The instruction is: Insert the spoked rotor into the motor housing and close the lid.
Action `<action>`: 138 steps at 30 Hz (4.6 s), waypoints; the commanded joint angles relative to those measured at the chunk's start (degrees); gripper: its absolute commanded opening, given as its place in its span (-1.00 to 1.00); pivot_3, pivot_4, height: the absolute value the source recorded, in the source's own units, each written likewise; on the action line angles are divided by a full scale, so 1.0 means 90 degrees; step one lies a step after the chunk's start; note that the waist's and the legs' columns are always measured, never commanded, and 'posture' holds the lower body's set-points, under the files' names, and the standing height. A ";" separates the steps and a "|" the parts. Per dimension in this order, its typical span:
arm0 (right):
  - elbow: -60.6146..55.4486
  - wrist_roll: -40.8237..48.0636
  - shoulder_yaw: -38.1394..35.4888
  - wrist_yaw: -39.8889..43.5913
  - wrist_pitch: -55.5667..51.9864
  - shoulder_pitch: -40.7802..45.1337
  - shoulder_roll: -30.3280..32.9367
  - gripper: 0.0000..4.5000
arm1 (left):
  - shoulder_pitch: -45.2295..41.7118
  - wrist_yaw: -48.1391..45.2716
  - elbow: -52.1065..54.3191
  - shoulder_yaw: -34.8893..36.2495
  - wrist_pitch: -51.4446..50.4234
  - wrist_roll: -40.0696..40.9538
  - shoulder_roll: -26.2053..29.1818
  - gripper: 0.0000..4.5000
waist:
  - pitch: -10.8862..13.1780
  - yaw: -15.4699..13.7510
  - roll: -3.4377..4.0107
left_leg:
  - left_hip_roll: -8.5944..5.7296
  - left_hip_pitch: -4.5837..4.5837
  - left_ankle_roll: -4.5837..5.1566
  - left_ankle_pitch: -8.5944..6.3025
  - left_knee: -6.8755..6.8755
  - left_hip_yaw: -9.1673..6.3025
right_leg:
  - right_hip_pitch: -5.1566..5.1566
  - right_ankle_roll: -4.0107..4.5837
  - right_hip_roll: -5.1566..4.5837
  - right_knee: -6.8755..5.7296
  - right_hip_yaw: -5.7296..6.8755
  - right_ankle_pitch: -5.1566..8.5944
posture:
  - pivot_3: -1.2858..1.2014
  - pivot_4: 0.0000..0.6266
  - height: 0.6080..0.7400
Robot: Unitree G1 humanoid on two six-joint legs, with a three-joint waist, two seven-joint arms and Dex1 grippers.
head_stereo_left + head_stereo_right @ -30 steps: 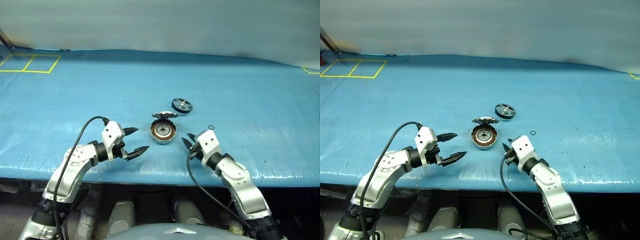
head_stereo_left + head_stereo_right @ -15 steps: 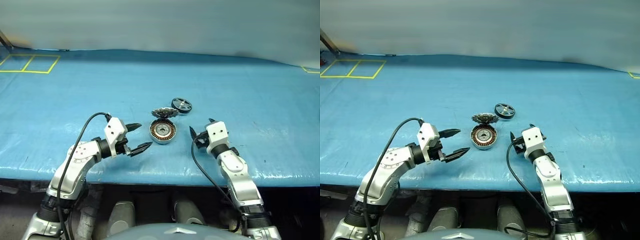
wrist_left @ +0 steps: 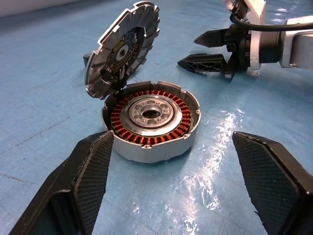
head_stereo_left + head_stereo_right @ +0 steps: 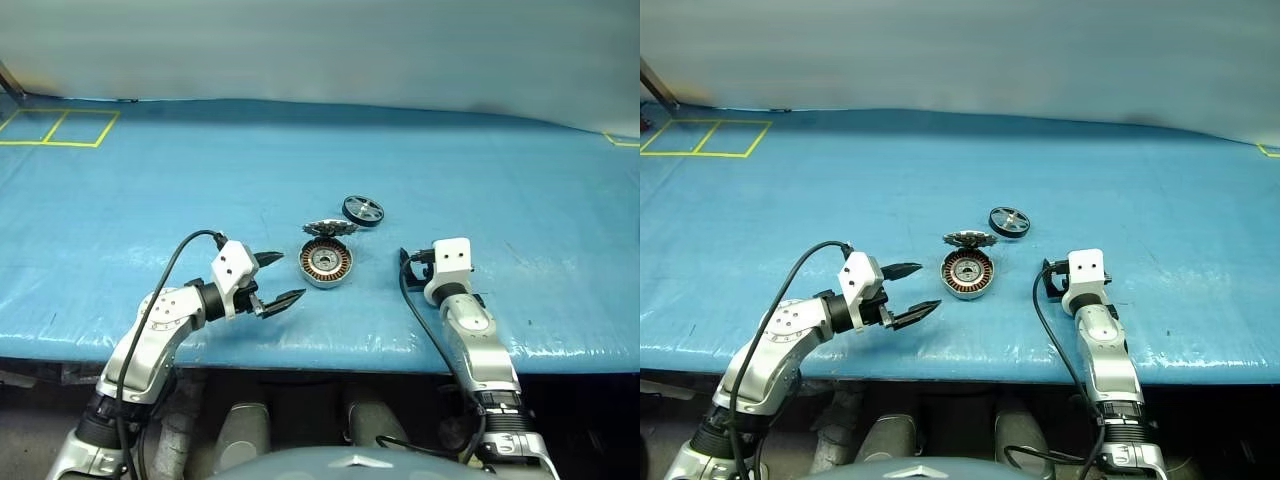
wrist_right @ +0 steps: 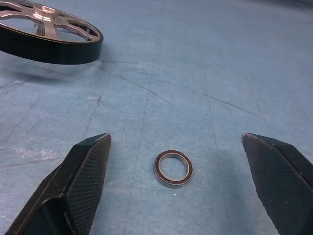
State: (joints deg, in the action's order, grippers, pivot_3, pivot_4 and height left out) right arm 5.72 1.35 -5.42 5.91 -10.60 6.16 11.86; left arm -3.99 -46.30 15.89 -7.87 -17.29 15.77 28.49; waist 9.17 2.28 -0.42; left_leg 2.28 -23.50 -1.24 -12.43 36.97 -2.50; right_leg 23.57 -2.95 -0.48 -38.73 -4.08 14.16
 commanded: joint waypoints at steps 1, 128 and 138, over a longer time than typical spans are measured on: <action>-0.0195 0.0058 -0.0079 -0.0027 -0.0167 -0.0191 -0.0026 1.00 | -0.0014 0.0001 0.0073 0.0005 0.0122 -0.0028 0.0019 0.85 | 0.0000 -0.0005 0.0000 | 0.0000 0.0000 0.0000 0.0000 0.0000 0.0000 | -0.0001 0.0000 0.0000 0.0000 0.0000 0.0000 | 0.03 -0.52 1.00; -0.2060 0.0836 0.2355 0.2661 -0.0906 0.0245 0.0344 -0.71 | 0.0269 0.0022 -0.0239 0.0656 0.0448 0.0309 0.0123 0.85 | 0.0013 -0.0020 -0.0009 | 0.0002 -0.0014 0.0000 -0.0001 -0.0033 0.0002 | 0.0014 0.0000 0.0003 0.0038 -0.0002 0.0001 | 0.03 -0.52 1.00; -0.1397 0.0069 0.2187 0.2005 -0.0570 0.0499 0.0384 -0.71 | 0.0186 0.0086 -0.0213 0.0477 0.0424 0.0288 -0.0061 0.85 | 0.0013 -0.0019 -0.0010 | 0.0000 -0.0017 -0.0001 -0.0001 -0.0047 0.0005 | 0.0009 -0.0026 -0.0001 0.0069 -0.0002 -0.0015 | 0.03 -0.52 1.00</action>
State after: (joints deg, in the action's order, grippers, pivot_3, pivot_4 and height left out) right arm -6.10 3.17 15.00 24.94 -17.53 9.96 15.36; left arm -1.48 -45.54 12.03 -3.50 -14.12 18.12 28.10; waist 9.29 2.12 -0.51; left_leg 2.28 -23.66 -1.24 -12.44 36.55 -2.45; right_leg 23.65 -3.24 -0.48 -38.12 -4.10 13.99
